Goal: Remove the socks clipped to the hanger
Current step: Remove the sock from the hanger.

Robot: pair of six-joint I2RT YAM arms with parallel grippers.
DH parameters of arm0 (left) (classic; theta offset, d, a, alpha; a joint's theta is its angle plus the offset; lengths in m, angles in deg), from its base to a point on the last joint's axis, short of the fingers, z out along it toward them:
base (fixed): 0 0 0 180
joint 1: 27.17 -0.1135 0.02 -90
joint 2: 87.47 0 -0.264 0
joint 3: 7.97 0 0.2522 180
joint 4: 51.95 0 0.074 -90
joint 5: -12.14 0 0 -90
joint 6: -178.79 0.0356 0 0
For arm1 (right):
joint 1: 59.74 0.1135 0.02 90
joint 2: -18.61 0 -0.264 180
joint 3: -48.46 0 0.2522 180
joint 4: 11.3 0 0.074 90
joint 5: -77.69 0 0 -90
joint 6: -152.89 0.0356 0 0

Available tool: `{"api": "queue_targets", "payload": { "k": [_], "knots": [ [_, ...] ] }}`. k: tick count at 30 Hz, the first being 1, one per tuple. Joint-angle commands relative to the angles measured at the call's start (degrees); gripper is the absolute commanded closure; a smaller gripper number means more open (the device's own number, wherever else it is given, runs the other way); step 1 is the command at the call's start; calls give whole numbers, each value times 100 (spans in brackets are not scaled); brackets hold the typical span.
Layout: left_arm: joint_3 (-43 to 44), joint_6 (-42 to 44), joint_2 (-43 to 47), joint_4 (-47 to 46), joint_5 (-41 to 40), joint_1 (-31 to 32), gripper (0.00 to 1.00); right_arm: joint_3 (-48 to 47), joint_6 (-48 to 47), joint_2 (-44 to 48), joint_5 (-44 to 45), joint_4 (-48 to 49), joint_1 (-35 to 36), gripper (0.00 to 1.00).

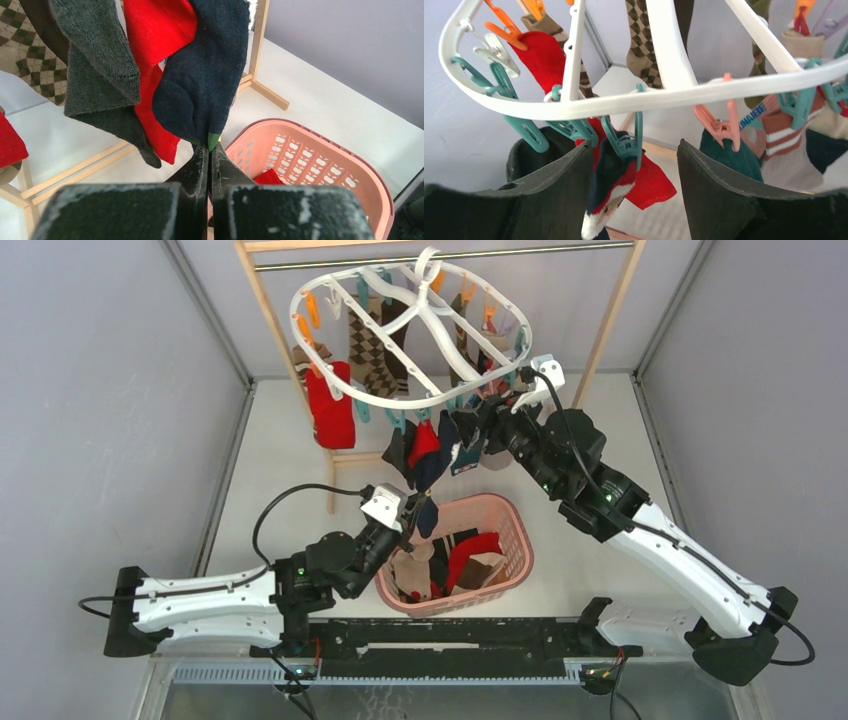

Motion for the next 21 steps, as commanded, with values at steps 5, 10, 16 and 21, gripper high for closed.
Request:
{"api": "queue_targets", "payload": {
  "k": [5, 10, 16, 21],
  "knots": [
    [-120, -97, 71, -194, 162, -60, 100, -384, -52, -216, -574, 500, -198, 31],
    [-121, -97, 84, -184, 180, -62, 100, -428, -50, -327, -612, 521, -220, 31],
    [-142, -97, 140, -169, 194, -60, 100, -473, -44, -397, -585, 564, -230, 35],
    [-164, -97, 149, -166, 197, -67, 100, -507, -55, -437, -553, 600, -232, 41]
  ]
}}
